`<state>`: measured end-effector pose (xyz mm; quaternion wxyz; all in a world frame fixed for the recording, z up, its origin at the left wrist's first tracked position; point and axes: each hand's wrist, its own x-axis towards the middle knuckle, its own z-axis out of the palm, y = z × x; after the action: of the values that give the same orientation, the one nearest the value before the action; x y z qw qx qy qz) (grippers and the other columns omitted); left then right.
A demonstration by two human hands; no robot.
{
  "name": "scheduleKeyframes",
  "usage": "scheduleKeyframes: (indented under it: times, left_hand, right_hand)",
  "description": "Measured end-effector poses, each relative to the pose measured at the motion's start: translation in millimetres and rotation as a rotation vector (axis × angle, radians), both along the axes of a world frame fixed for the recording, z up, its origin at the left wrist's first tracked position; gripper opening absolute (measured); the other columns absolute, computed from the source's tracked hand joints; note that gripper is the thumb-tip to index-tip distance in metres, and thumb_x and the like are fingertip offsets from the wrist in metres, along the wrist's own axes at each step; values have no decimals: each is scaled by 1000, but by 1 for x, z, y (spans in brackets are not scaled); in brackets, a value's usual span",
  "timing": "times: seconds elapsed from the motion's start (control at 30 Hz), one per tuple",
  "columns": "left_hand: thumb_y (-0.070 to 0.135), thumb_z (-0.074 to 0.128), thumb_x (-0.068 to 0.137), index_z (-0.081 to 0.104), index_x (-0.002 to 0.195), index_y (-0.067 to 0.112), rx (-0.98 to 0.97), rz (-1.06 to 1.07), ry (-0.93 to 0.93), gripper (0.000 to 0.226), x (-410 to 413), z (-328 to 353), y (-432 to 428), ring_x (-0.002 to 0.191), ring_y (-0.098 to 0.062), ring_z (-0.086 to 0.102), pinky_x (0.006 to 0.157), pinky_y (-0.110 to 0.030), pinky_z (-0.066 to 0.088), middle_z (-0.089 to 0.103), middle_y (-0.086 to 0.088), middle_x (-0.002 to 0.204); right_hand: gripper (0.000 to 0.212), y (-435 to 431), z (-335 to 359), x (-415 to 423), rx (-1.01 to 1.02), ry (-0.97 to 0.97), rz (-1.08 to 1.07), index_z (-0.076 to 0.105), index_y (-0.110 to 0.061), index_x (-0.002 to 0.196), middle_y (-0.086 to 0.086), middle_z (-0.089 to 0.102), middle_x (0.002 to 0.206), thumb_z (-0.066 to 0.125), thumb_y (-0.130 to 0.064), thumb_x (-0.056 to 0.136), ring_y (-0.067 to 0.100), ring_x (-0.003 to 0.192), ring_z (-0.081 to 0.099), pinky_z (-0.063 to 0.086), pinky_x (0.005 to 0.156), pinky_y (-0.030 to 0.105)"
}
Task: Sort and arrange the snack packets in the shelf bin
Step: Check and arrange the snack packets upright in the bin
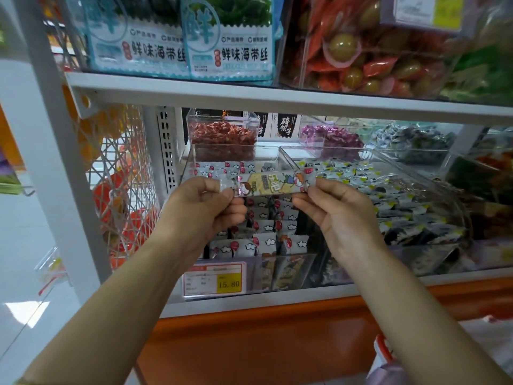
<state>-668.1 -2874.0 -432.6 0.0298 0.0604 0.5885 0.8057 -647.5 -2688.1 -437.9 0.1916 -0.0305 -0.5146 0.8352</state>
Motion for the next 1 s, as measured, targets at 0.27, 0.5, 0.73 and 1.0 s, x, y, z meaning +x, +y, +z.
scheduleKeyframes:
  times: [0.27, 0.5, 0.73, 1.0]
  left_hand:
    - [-5, 48, 91, 50, 88, 1, -170, -84, 129, 7, 5, 2, -2, 66, -20, 71, 55, -19, 54, 70, -9, 66]
    - [20, 69, 70, 58, 94, 1, -136, -71, 97, 34, 5, 6, -4, 76, -21, 71, 60, -21, 55, 71, -13, 82]
    - [14, 63, 83, 63, 112, 11, -294, -49, 159, 29, 6, 4, -1, 75, -15, 71, 68, -21, 56, 68, -12, 96]
    - [11, 65, 82, 65, 103, 19, -425, -83, 258, 22, 13, 10, 3, 75, -14, 70, 68, -18, 56, 65, -6, 95]
  right_hand:
    - [5, -4, -1, 2, 414, 41, -109, 66, -18, 87, 3, 63, 82, 63, -21, 88, 18, 58, 67, 60, 62, 37]
    - [23, -2, -3, 0, 526, 54, -24, 69, -23, 99, 4, 66, 105, 60, -6, 87, 16, 75, 71, 58, 79, 39]
    - [14, -1, -3, -1, 464, 104, -11, 73, -16, 79, 2, 72, 84, 64, -7, 84, 17, 75, 70, 57, 64, 27]
    - [22, 4, -4, -2, 520, 70, -129, 66, -10, 62, 9, 66, 69, 66, -12, 84, 29, 73, 67, 59, 61, 43]
